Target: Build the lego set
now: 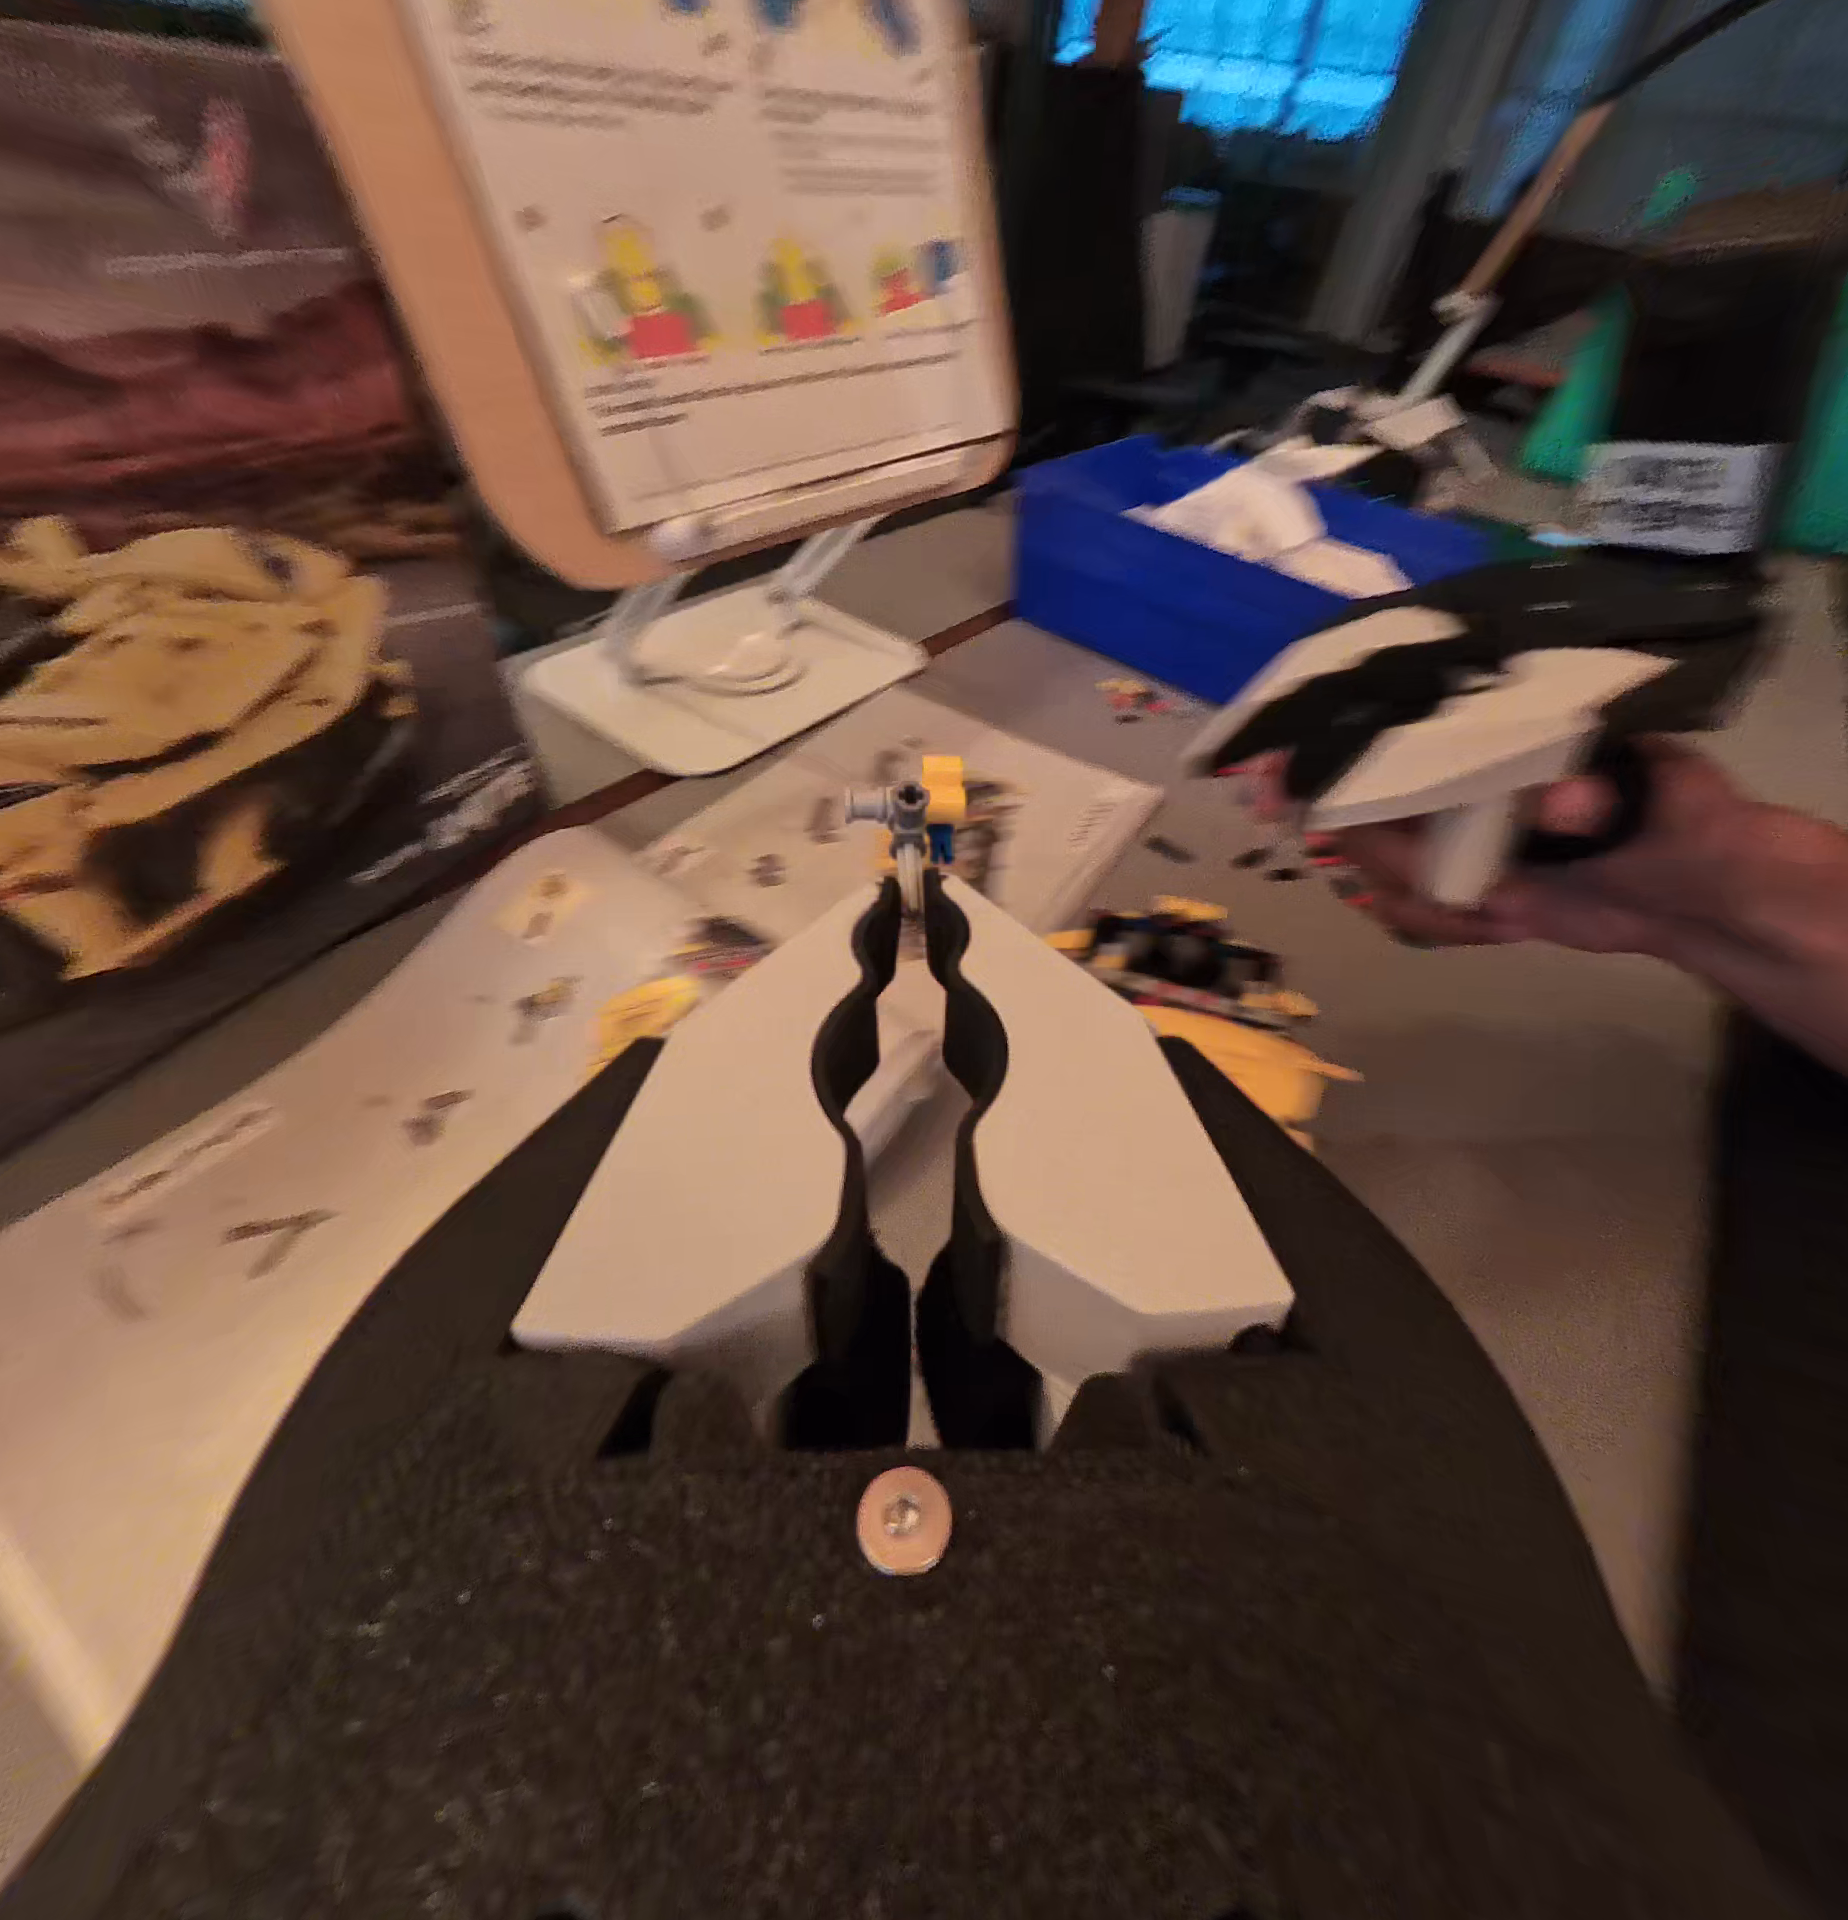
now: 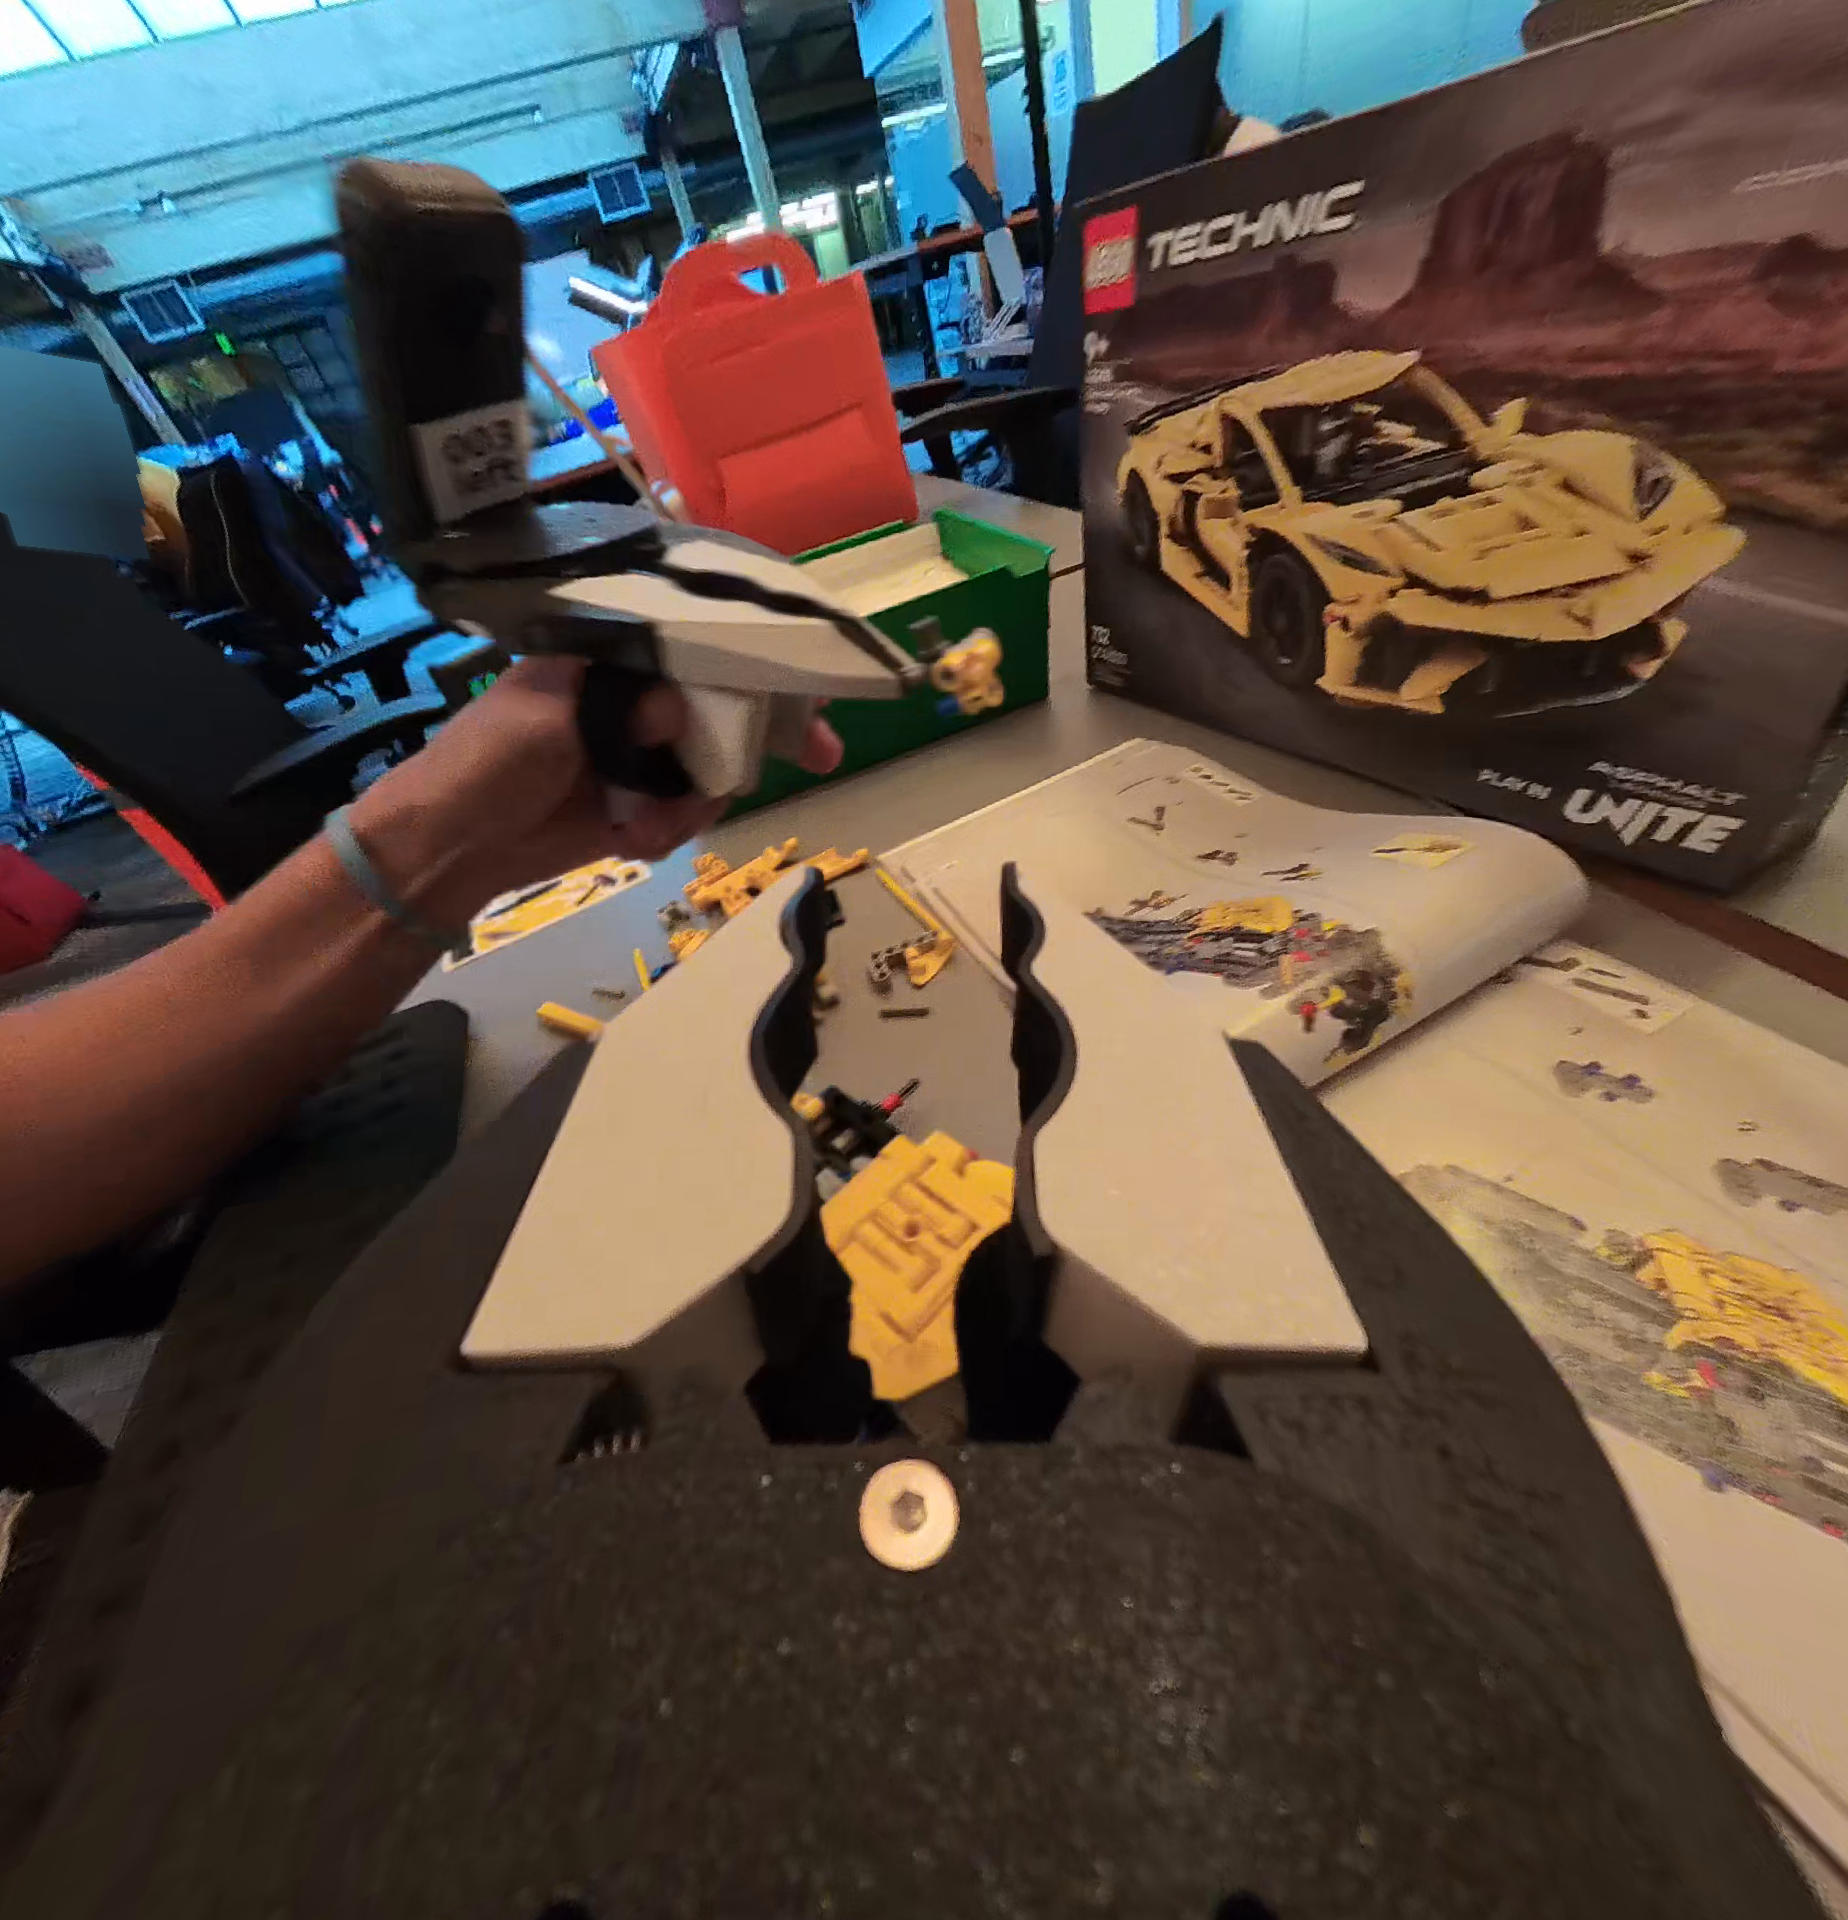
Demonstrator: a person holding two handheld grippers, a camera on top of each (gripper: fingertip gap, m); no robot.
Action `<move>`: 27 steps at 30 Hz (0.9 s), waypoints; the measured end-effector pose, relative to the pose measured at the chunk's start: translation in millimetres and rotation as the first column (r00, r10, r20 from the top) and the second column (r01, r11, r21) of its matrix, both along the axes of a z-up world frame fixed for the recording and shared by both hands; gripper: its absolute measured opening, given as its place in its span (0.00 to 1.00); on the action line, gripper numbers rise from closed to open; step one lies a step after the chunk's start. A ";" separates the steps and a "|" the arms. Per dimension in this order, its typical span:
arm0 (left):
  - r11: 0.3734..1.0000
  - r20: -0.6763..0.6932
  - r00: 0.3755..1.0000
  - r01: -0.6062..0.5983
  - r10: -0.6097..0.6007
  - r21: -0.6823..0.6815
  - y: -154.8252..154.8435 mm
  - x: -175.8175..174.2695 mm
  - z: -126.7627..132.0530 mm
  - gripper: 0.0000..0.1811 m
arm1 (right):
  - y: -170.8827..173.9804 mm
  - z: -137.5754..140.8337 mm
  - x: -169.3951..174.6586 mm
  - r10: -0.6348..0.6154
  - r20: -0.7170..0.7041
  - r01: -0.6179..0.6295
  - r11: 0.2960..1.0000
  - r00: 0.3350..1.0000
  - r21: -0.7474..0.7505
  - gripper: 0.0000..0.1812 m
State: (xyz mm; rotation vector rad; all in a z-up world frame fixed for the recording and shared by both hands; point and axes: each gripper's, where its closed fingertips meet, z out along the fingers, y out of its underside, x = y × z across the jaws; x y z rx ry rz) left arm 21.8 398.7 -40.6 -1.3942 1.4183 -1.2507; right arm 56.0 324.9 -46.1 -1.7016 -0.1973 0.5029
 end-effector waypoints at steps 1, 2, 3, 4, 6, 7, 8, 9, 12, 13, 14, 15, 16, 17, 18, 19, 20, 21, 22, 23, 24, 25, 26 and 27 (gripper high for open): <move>0.999 -0.032 0.999 -0.040 0.040 0.015 24.0 6.9 -7.0 0.02 | 1.1 0.3 7.3 -0.010 -0.017 0.010 1.000 1.000 0.005 0.16; 0.998 -0.075 0.996 -0.053 0.055 0.027 40.8 12.5 -18.5 0.03 | 0.4 -1.7 14.3 -0.028 -0.038 0.029 1.000 0.999 0.010 0.15; 0.998 -0.127 0.990 -0.061 0.065 0.031 52.9 16.2 -32.7 0.02 | -2.0 -5.1 20.9 -0.056 -0.067 0.057 0.998 0.996 0.021 0.14; 0.997 -0.170 0.982 -0.071 0.077 0.043 61.9 17.7 -46.3 0.02 | -5.8 -9.8 26.0 -0.081 -0.097 0.084 0.996 0.992 0.032 0.13; 0.997 -0.190 0.978 -0.079 0.083 0.025 68.4 17.5 -62.6 0.02 | -14.7 -21.4 32.2 -0.119 -0.120 0.122 0.992 0.986 0.014 0.13; 0.997 -0.182 0.980 -0.077 0.075 -0.004 68.2 17.4 -66.1 0.02 | -18.2 -23.0 34.5 -0.130 -0.106 0.132 0.991 0.986 0.011 0.12; 0.997 -0.174 0.982 -0.077 0.071 -0.027 68.4 17.4 -68.0 0.02 | -19.9 -21.2 37.0 -0.138 -0.089 0.141 0.990 0.986 0.019 0.11; 0.997 -0.170 0.983 -0.073 0.066 -0.037 68.6 17.5 -69.7 0.02 | -20.1 -18.8 37.8 -0.138 -0.080 0.140 0.990 0.987 0.021 0.11; 0.996 -0.159 0.986 -0.057 0.045 -0.070 69.7 20.3 -75.7 0.02 | -22.1 -12.8 35.2 -0.124 -0.085 0.128 0.991 0.989 0.037 0.11; 0.995 -0.167 0.985 -0.060 0.046 -0.080 71.0 20.3 -79.8 0.02 | -22.7 -13.0 34.9 -0.126 -0.083 0.130 0.991 0.989 0.043 0.10; 0.995 -0.180 0.982 -0.064 0.050 -0.076 72.6 19.5 -84.1 0.02 | -22.3 -15.0 35.4 -0.130 -0.070 0.133 0.990 0.989 0.042 0.09; 0.996 -0.195 0.979 -0.074 0.061 -0.059 74.7 18.5 -88.1 0.02 | -21.3 -17.9 36.8 -0.137 -0.054 0.139 0.990 0.989 0.038 0.09; 0.996 -0.207 0.976 -0.082 0.072 -0.039 76.5 17.6 -91.2 0.02 | -20.4 -21.9 38.0 -0.140 -0.041 0.142 0.990 0.989 0.029 0.09; 0.996 -0.217 0.973 -0.089 0.082 -0.024 77.9 17.2 -94.1 0.02 | -19.3 -26.5 39.3 -0.142 -0.037 0.143 0.990 0.989 0.014 0.09; 0.996 -0.229 0.970 -0.092 0.087 -0.013 78.7 16.7 -97.3 0.02 | -18.5 -30.7 40.9 -0.144 -0.041 0.145 0.990 0.989 0.000 0.09; 0.996 -0.242 0.966 -0.093 0.090 -0.003 79.1 16.1 -100.8 0.02 | -17.8 -33.6 42.4 -0.143 -0.050 0.143 0.990 0.988 -0.009 0.09; 0.996 -0.255 0.963 -0.094 0.092 0.005 79.6 15.0 -104.3 0.02 | -17.1 -36.1 44.3 -0.144 -0.058 0.143 0.990 0.988 -0.018 0.09; 0.995 -0.267 0.959 -0.097 0.097 0.012 80.9 13.5 -107.4 0.02 | -16.5 -38.4 47.0 -0.148 -0.065 0.146 0.989 0.987 -0.026 0.09; 0.994 -0.284 0.953 -0.103 0.106 0.026 83.5 10.8 -110.7 0.02 | -16.1 -40.6 50.4 -0.156 -0.070 0.154 0.988 0.985 -0.033 0.09; 0.990 -0.311 0.940 -0.124 0.139 0.066 90.6 5.4 -114.8 0.02 | -15.6 -43.4 54.5 -0.167 -0.069 0.164 0.985 0.984 -0.043 0.09; 0.981 -0.336 0.924 -0.150 0.184 0.124 100.0 -2.3 -117.9 0.02 | -15.3 -46.3 59.0 -0.181 -0.063 0.178 0.983 0.981 -0.053 0.09; 0.973 -0.351 0.912 -0.166 0.213 0.160 107.2 -10.3 -118.7 0.02 | -15.5 -48.6 63.5 -0.195 -0.055 0.191 0.980 0.979 -0.062 0.09; 0.970 -0.350 0.909 -0.182 0.228 0.159 111.8 -16.4 -117.3 0.02 | -15.9 -50.0 67.7 -0.209 -0.049 0.205 0.976 0.977 -0.068 0.09; 0.972 -0.334 0.914 -0.198 0.230 0.130 114.0 -20.1 -113.6 0.02 | -16.5 -50.2 71.4 -0.221 -0.040 0.218 0.974 0.975 -0.067 0.10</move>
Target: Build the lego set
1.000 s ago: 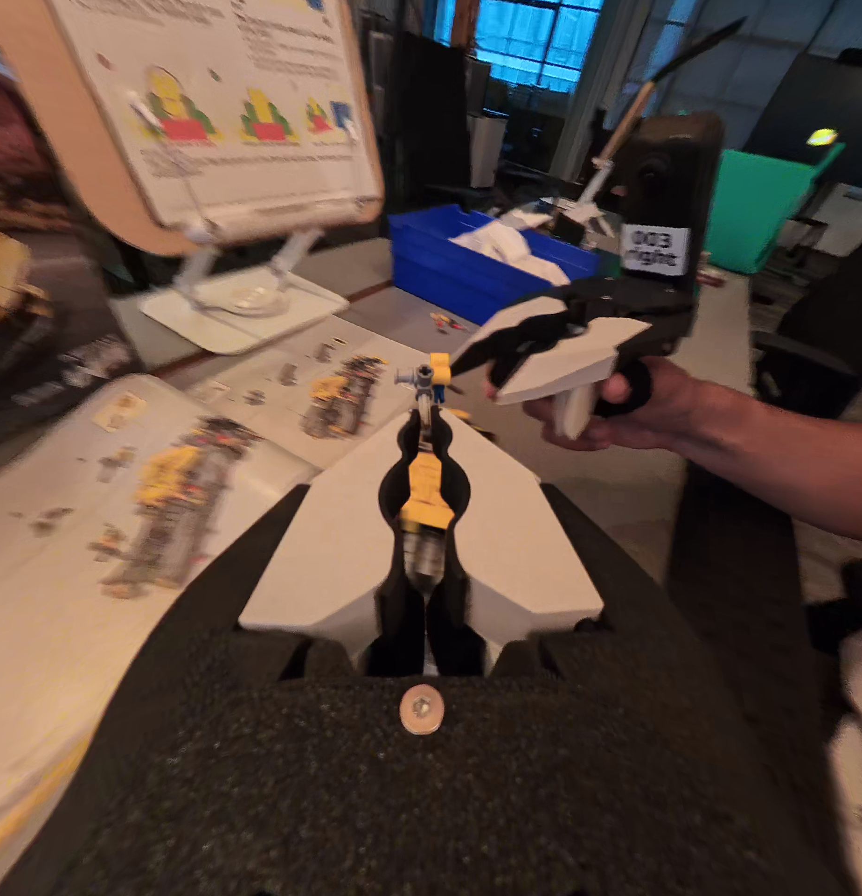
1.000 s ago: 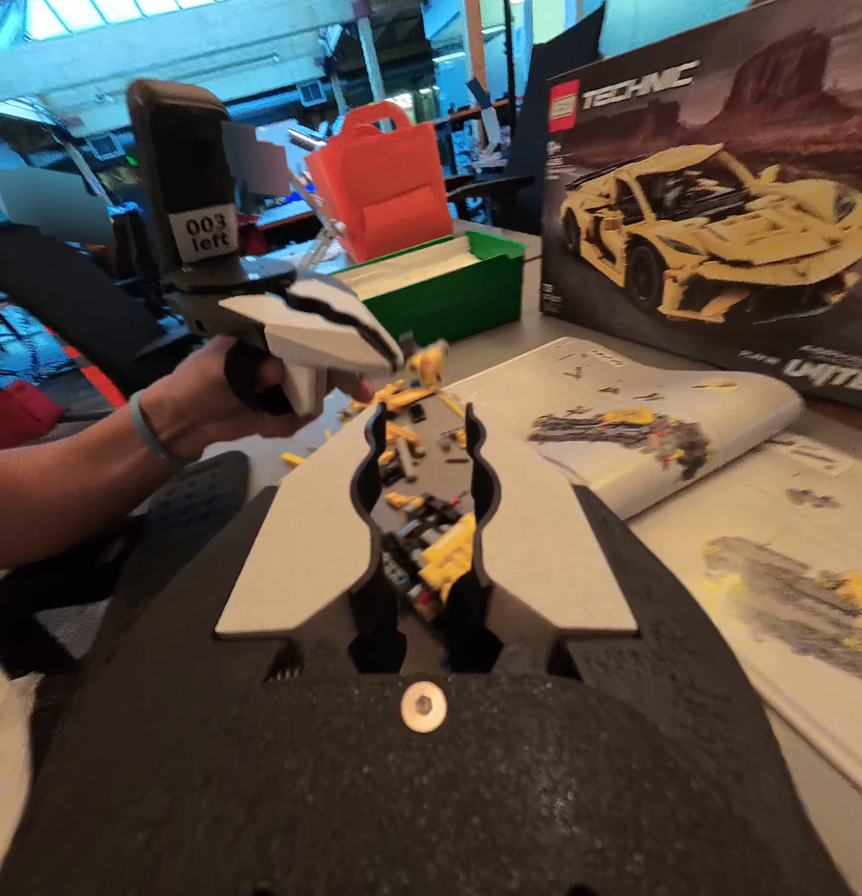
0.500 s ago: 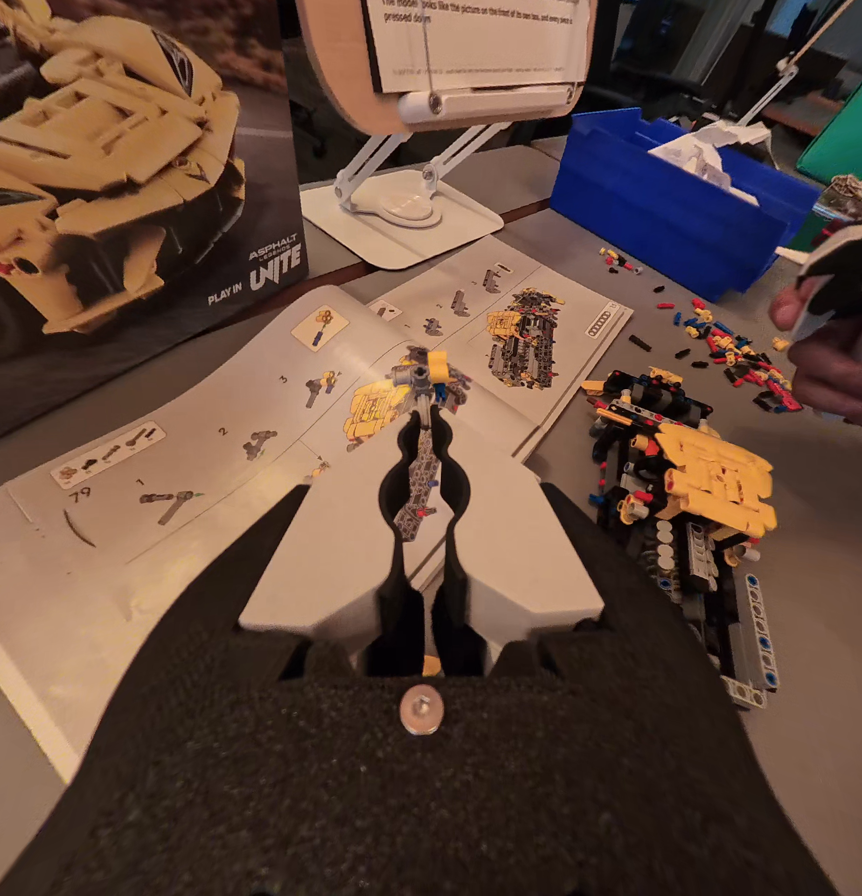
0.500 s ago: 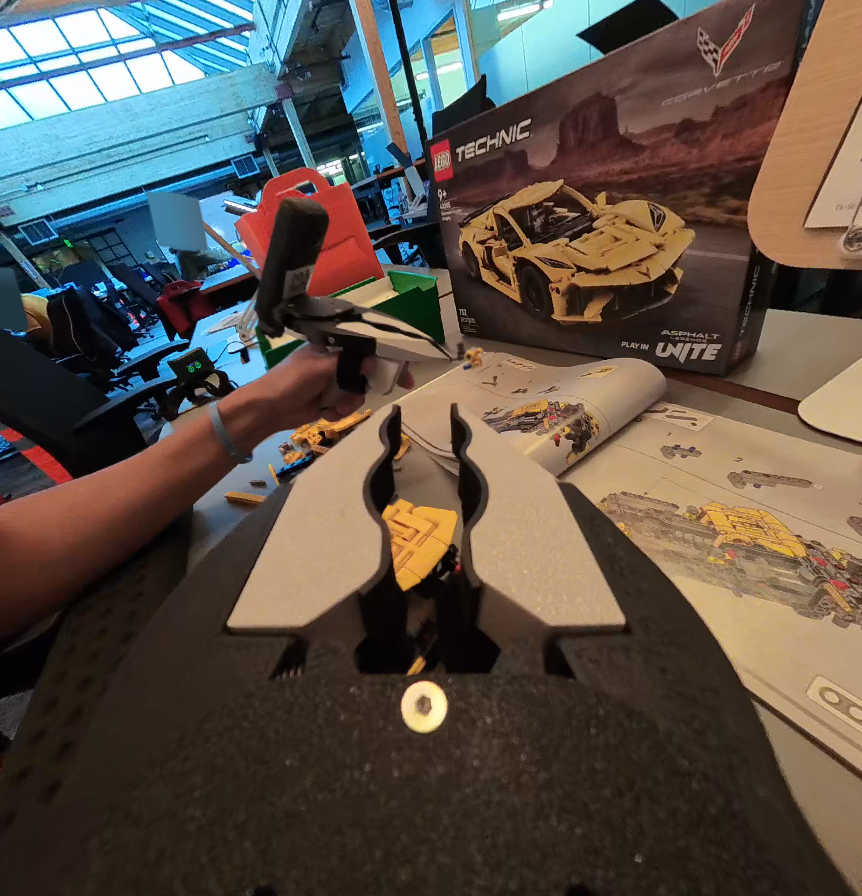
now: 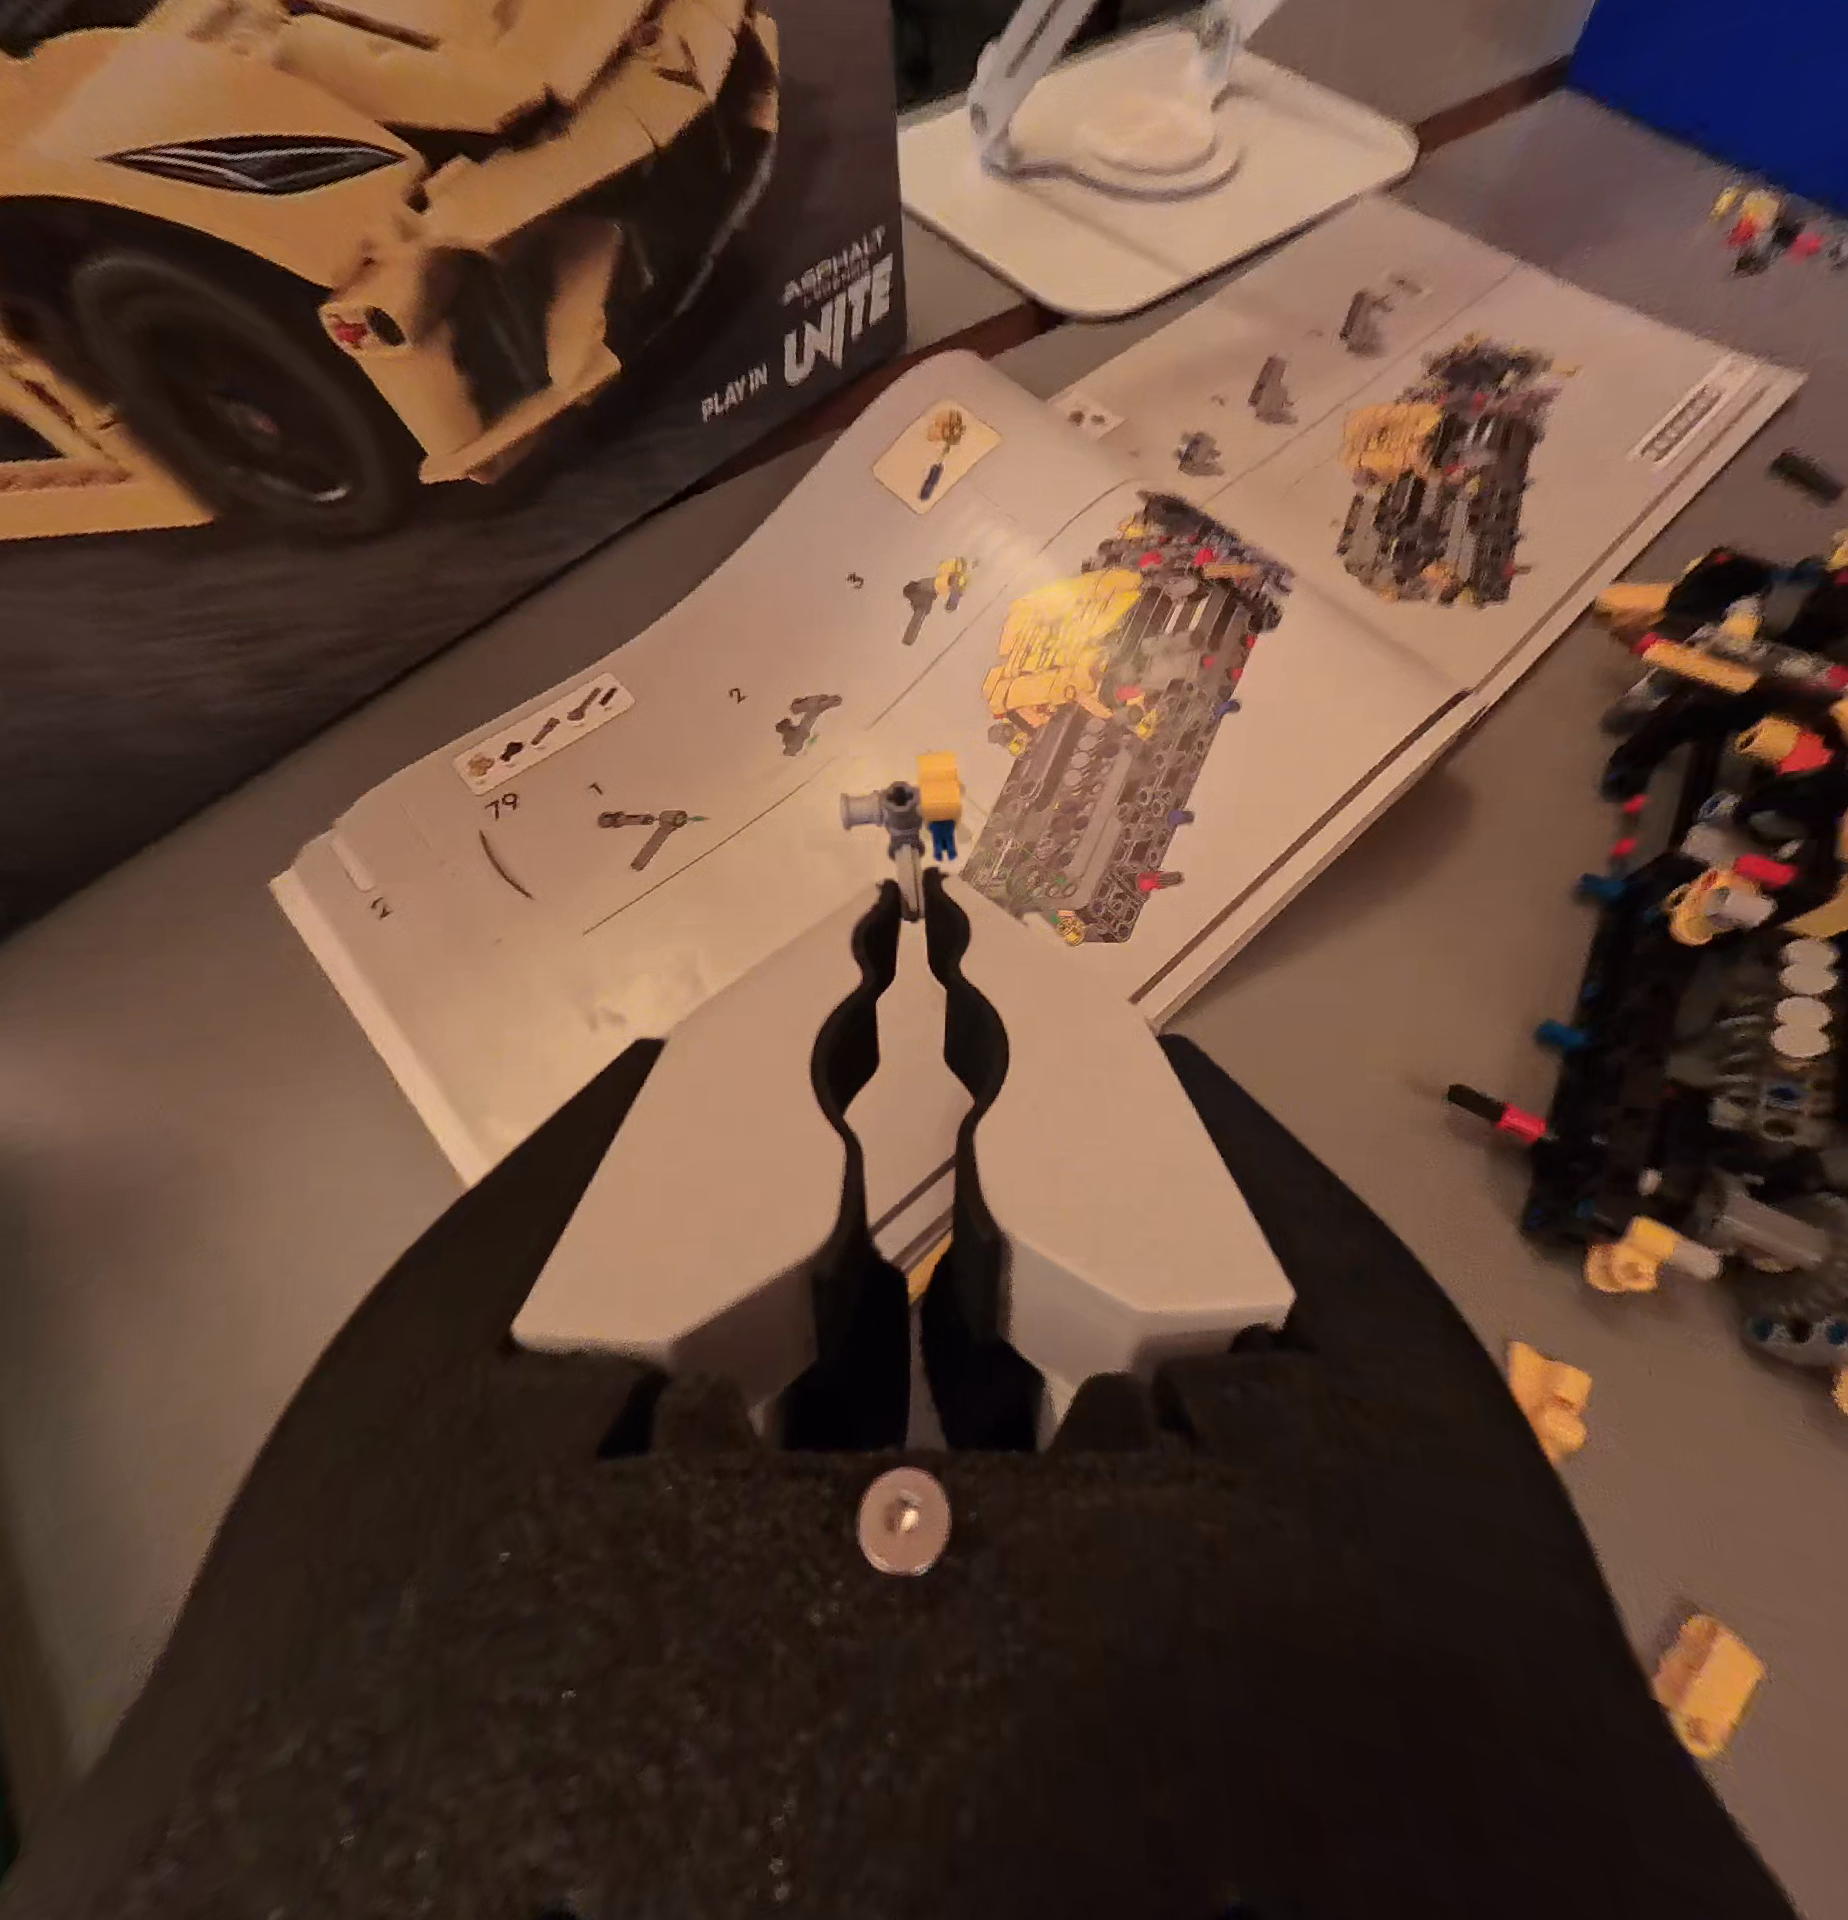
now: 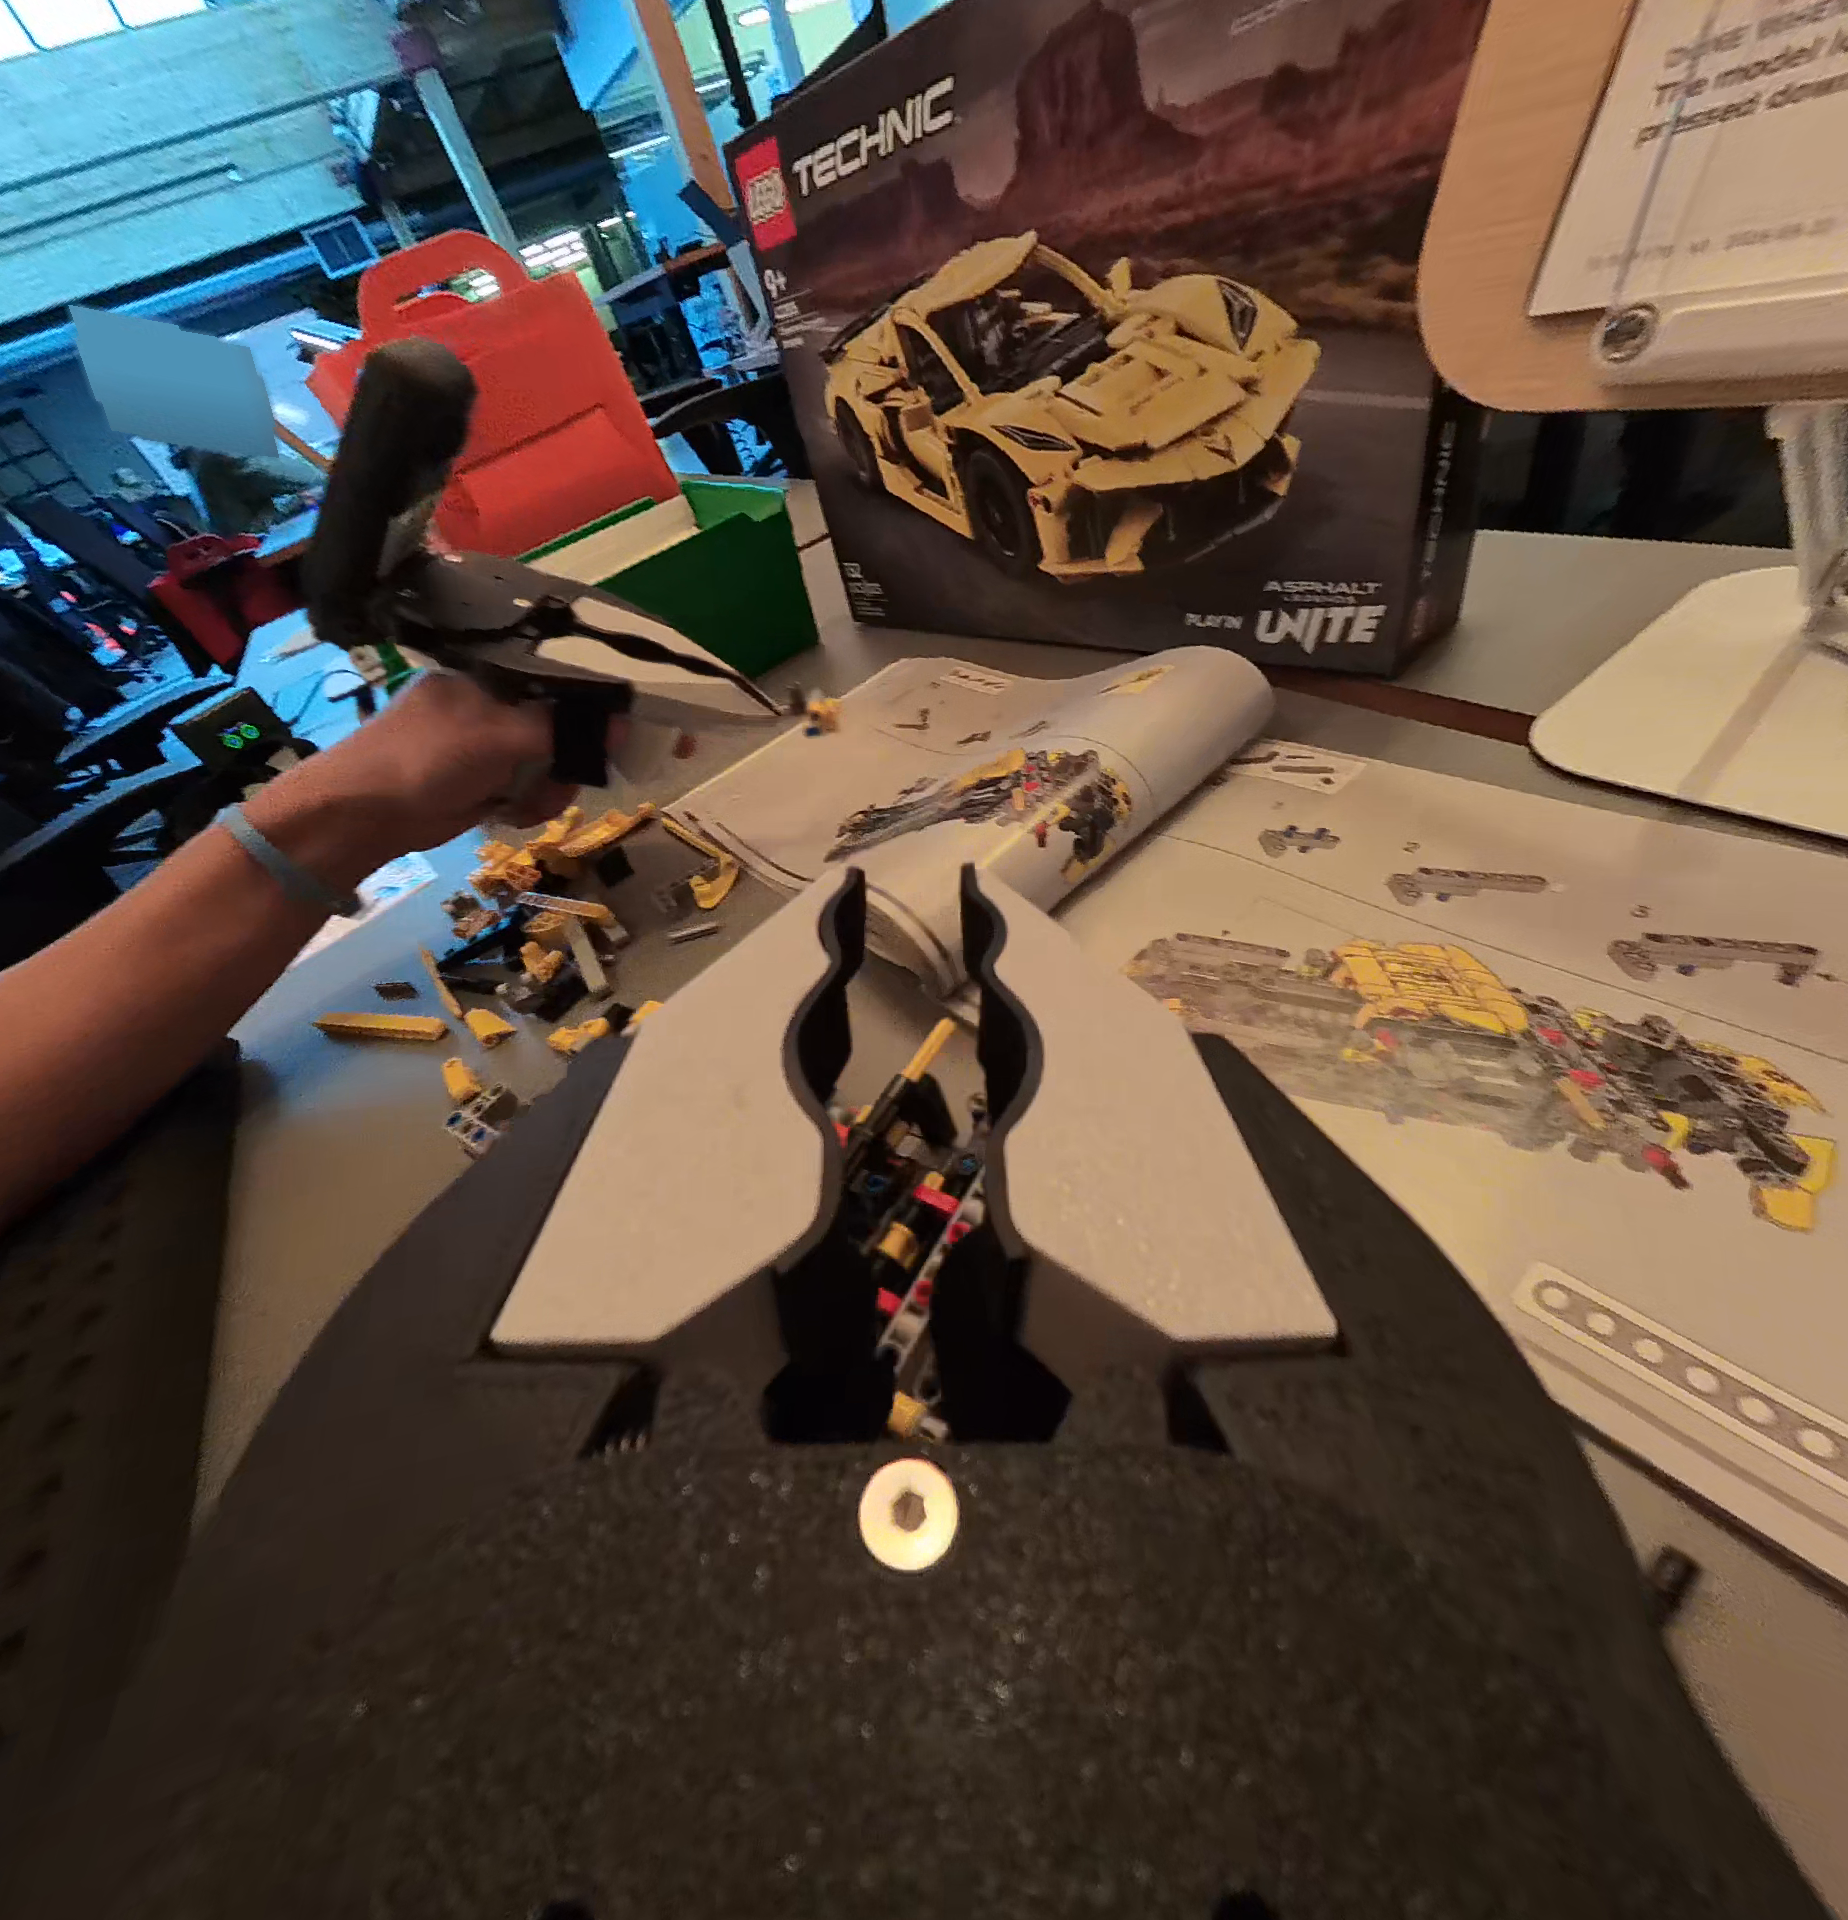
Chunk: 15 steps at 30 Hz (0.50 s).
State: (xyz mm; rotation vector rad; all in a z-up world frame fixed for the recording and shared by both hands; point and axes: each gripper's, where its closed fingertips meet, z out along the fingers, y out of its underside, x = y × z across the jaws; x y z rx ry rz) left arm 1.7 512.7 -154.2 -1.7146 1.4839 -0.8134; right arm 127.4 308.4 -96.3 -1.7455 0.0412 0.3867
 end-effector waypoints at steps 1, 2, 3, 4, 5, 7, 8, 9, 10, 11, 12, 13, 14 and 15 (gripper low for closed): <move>0.999 0.031 1.000 0.002 -0.001 -0.035 -1.2 -1.5 4.7 0.02 | -0.3 -1.2 2.8 -0.008 0.019 0.008 1.000 1.000 -0.005 0.10; 0.998 0.053 0.999 0.012 -0.009 -0.057 -3.5 -2.1 8.5 0.02 | -0.3 -4.5 6.0 -0.017 0.048 0.018 1.000 0.999 -0.021 0.10; 0.998 0.062 0.998 0.019 -0.015 -0.060 -5.3 -2.4 11.3 0.02 | -0.2 -9.3 9.9 -0.031 0.088 0.034 0.999 0.996 -0.041 0.10; 0.998 0.063 0.998 0.032 -0.029 -0.061 -8.8 -2.9 13.7 0.02 | -0.1 -14.5 12.7 -0.037 0.130 0.046 0.997 0.991 -0.063 0.10; 0.997 0.054 0.997 0.053 -0.050 -0.061 -14.4 -4.3 16.2 0.02 | -0.2 -17.2 14.3 -0.042 0.165 0.055 0.996 0.985 -0.073 0.10; 0.995 0.024 0.995 0.092 -0.092 -0.029 -24.8 -10.9 20.3 0.02 | 0.0 -14.9 12.7 -0.048 0.189 0.060 0.996 0.981 -0.061 0.10; 0.994 0.005 0.994 0.105 -0.105 -0.023 -28.9 -15.1 20.2 0.02 | -0.2 -14.6 9.0 -0.034 0.183 0.047 0.997 0.983 -0.067 0.10; 0.994 -0.012 0.994 0.111 -0.112 -0.020 -32.1 -18.7 19.3 0.02 | -0.5 -14.5 5.2 -0.018 0.178 0.032 0.997 0.984 -0.075 0.10; 0.993 -0.021 0.993 0.118 -0.118 -0.018 -34.7 -20.8 18.7 0.02 | -0.8 -13.8 2.5 -0.009 0.180 0.023 0.997 0.984 -0.074 0.10; 0.991 -0.032 0.991 0.129 -0.130 -0.022 -38.1 -21.8 17.4 0.02 | -0.7 -12.9 1.5 -0.010 0.192 0.023 0.997 0.981 -0.067 0.10; 0.990 -0.044 0.989 0.139 -0.140 -0.024 -40.5 -21.9 15.6 0.02 | -0.5 -13.3 1.6 -0.012 0.209 0.026 0.998 0.978 -0.064 0.09; 0.989 -0.055 0.987 0.147 -0.148 -0.023 -42.2 -21.7 13.2 0.02 | -0.2 -15.6 2.0 -0.012 0.223 0.028 0.997 0.975 -0.070 0.09; 0.988 -0.068 0.986 0.152 -0.154 -0.020 -43.3 -21.6 10.1 0.02 | 0.1 -18.2 2.8 -0.012 0.226 0.031 0.996 0.974 -0.078 0.09; 0.988 -0.080 0.984 0.156 -0.157 -0.017 -43.6 -21.6 6.8 0.02 | 0.3 -19.6 2.8 -0.010 0.220 0.028 0.996 0.975 -0.081 0.09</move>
